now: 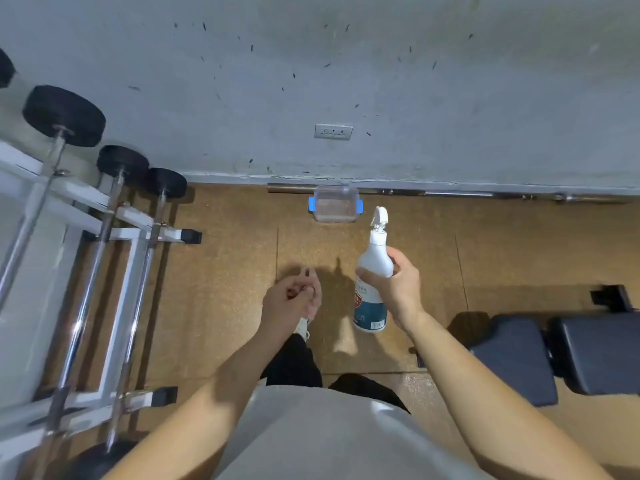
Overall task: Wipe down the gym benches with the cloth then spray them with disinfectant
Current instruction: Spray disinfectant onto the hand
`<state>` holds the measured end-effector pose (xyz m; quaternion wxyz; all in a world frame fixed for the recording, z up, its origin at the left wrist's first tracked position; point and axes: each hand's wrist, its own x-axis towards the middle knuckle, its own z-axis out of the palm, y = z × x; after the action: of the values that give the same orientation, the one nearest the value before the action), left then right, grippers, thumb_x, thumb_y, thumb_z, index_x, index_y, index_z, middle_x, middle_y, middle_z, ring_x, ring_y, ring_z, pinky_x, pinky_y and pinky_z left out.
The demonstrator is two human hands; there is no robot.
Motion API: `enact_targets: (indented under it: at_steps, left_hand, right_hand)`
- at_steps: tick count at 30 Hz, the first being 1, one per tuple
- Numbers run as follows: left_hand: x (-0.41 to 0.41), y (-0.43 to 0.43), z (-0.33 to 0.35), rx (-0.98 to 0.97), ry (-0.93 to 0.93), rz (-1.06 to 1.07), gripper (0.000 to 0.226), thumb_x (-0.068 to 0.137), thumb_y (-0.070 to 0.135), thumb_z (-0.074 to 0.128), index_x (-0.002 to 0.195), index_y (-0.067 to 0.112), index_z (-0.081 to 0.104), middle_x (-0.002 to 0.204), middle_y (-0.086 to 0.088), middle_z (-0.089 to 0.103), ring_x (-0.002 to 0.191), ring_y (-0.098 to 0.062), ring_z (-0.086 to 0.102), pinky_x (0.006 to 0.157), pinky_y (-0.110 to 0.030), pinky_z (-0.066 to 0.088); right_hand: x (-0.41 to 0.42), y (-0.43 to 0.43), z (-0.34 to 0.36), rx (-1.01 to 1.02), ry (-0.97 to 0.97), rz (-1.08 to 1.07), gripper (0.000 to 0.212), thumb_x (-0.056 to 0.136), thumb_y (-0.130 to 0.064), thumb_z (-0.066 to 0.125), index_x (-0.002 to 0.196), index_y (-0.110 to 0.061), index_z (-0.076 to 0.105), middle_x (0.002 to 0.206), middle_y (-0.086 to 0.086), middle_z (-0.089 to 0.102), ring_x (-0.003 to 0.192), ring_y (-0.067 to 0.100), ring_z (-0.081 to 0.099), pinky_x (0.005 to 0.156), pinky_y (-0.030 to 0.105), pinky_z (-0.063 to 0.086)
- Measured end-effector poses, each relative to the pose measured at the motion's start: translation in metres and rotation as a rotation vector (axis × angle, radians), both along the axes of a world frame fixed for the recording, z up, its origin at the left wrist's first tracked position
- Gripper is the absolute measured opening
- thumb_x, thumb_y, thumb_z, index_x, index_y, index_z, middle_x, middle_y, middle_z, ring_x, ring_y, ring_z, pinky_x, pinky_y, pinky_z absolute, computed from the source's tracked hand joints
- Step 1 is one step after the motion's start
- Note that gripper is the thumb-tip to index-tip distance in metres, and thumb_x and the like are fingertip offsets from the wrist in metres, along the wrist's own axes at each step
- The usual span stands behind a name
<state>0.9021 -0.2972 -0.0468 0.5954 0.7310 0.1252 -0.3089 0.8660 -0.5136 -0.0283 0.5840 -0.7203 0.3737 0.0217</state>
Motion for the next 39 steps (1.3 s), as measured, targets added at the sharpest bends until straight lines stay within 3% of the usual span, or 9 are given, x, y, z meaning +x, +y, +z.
enact_targets:
  at_steps: [6,10,13,17,23,27,30,34,39]
  left_hand:
    - [0.14,-0.047,0.0,0.09,-0.046,-0.178,0.022,0.094,0.013,0.068,0.1,0.032,0.076,0.106,0.0,0.074,0.094,-0.023,0.076,0.083,-0.048,0.063]
    - [0.205,-0.081,-0.009,0.131,-0.082,-0.214,0.019,0.097,0.006,0.065,0.109,0.016,0.074,0.101,0.002,0.072,0.078,0.0,0.072,0.067,-0.019,0.059]
    - [0.245,-0.107,-0.023,0.145,-0.082,-0.228,0.016,0.099,-0.002,0.061,0.109,0.008,0.068,0.101,-0.008,0.073,0.071,-0.009,0.072,0.056,-0.02,0.058]
    - [0.307,-0.154,-0.056,0.107,-0.031,-0.209,0.025,0.099,-0.01,0.055,0.12,0.004,0.057,0.092,0.003,0.066,0.062,0.009,0.069,0.05,-0.011,0.053]
    - [0.393,-0.197,-0.182,0.197,-0.051,-0.221,0.032,0.091,0.005,0.074,0.12,0.02,0.069,0.091,0.02,0.072,0.089,0.0,0.071,0.085,-0.028,0.061]
    - [0.428,-0.222,-0.287,0.161,0.061,-0.208,0.023,0.096,-0.01,0.062,0.114,0.004,0.064,0.089,-0.002,0.074,0.077,-0.01,0.076,0.053,-0.017,0.054]
    - [0.449,-0.234,-0.379,0.156,0.106,-0.195,0.019,0.094,-0.006,0.065,0.109,0.007,0.066,0.104,-0.01,0.075,0.092,-0.026,0.077,0.057,-0.024,0.057]
    - [0.471,-0.253,-0.482,0.162,0.079,-0.207,0.012,0.095,-0.002,0.066,0.105,0.005,0.067,0.1,-0.002,0.072,0.09,-0.01,0.073,0.059,-0.01,0.053]
    - [0.484,-0.26,-0.568,0.252,0.027,-0.41,0.033,0.101,0.018,0.061,0.134,0.023,0.064,0.125,0.005,0.059,0.104,-0.009,0.058,0.072,-0.013,0.047]
  right_hand:
    - [0.112,-0.046,-0.006,0.001,0.022,-0.042,0.061,0.065,-0.026,0.094,0.119,-0.023,0.065,0.108,-0.004,0.072,0.101,0.018,0.069,0.088,0.049,0.06]
    - [0.176,-0.081,-0.027,-0.004,0.055,-0.093,0.067,0.069,-0.021,0.092,0.127,-0.016,0.059,0.113,-0.003,0.067,0.106,0.019,0.066,0.093,0.045,0.058]
    - [0.217,-0.109,-0.051,-0.052,0.072,-0.087,0.067,0.07,-0.025,0.092,0.128,-0.019,0.06,0.115,-0.003,0.067,0.105,0.018,0.065,0.09,0.042,0.058]
    - [0.274,-0.152,-0.097,-0.035,0.057,-0.102,0.062,0.075,-0.021,0.089,0.13,-0.016,0.062,0.11,-0.007,0.064,0.103,0.015,0.063,0.089,0.034,0.056]
    - [0.354,-0.195,-0.208,-0.083,0.087,-0.144,0.065,0.071,-0.017,0.091,0.129,-0.012,0.064,0.114,-0.002,0.069,0.105,0.019,0.066,0.09,0.04,0.058]
    - [0.392,-0.212,-0.303,-0.111,0.084,-0.152,0.062,0.07,-0.014,0.092,0.125,-0.009,0.063,0.11,0.001,0.067,0.1,0.016,0.062,0.085,0.031,0.054]
    - [0.407,-0.219,-0.381,-0.089,0.102,-0.178,0.06,0.067,-0.015,0.094,0.119,-0.013,0.063,0.106,0.0,0.066,0.101,0.021,0.065,0.088,0.038,0.057]
    - [0.417,-0.23,-0.475,-0.089,0.075,-0.203,0.056,0.066,-0.015,0.094,0.112,-0.018,0.063,0.107,0.003,0.071,0.1,0.024,0.068,0.085,0.044,0.06]
    - [0.429,-0.236,-0.547,-0.045,0.007,-0.218,0.065,0.067,-0.008,0.092,0.126,-0.011,0.064,0.11,-0.001,0.071,0.102,0.016,0.068,0.084,0.031,0.06]
